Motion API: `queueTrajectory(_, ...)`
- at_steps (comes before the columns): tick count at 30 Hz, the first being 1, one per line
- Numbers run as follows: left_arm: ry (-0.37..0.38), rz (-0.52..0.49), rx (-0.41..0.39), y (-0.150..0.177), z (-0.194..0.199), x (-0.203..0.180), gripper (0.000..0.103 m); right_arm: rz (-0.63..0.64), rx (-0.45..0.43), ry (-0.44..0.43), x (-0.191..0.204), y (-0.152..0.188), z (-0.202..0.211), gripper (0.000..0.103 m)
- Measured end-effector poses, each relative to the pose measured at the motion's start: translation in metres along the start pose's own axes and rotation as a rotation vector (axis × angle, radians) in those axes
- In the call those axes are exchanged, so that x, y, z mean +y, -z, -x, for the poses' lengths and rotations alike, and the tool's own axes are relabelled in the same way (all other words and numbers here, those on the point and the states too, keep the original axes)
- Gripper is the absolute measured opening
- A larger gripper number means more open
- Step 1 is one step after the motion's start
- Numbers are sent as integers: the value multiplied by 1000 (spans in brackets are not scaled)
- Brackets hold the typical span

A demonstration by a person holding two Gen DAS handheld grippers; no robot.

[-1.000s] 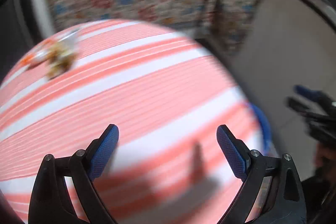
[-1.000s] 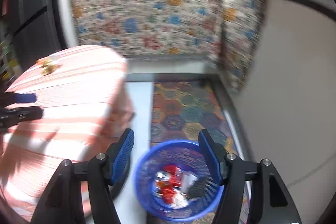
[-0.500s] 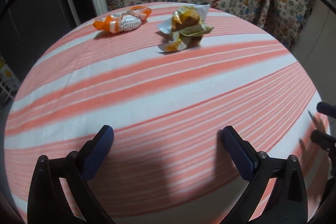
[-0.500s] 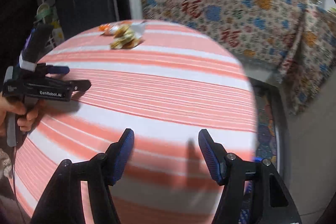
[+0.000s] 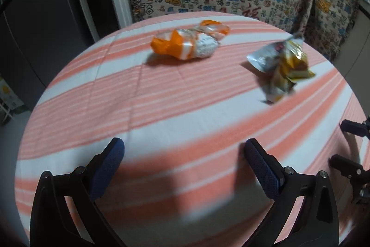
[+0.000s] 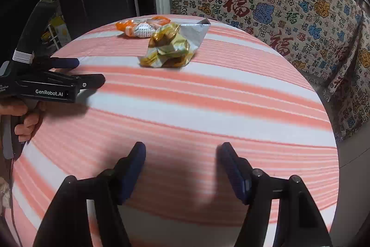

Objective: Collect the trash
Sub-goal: 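Move both open grippers back over the table, then grasp the orange-white candy bag with the left gripper while the right grasps the silver chip bag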

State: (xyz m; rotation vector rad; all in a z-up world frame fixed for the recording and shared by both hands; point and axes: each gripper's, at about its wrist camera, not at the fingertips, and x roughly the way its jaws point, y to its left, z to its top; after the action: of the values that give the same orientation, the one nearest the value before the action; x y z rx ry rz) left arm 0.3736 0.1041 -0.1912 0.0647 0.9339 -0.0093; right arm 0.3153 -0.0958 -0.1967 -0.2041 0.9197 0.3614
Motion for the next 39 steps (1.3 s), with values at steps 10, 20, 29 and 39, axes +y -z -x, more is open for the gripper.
queueTrajectory(10,34,-46,-1,-46,-35,17,103,-71,-11,32,17,-47,-38,90)
queueTrajectory(20,103,-143,-10,-88,-66,9,103,-223,-47,-19,9,-74,-56,97)
queueTrajectory(29,154,-215,-39,-99,-70,-4,84,-205,-91,-88,6,-83,-62,43)
queueTrajectory(39,69,-195,-61,-41,-25,-33,72,-97,-71,-65,-17,-16,-13,42)
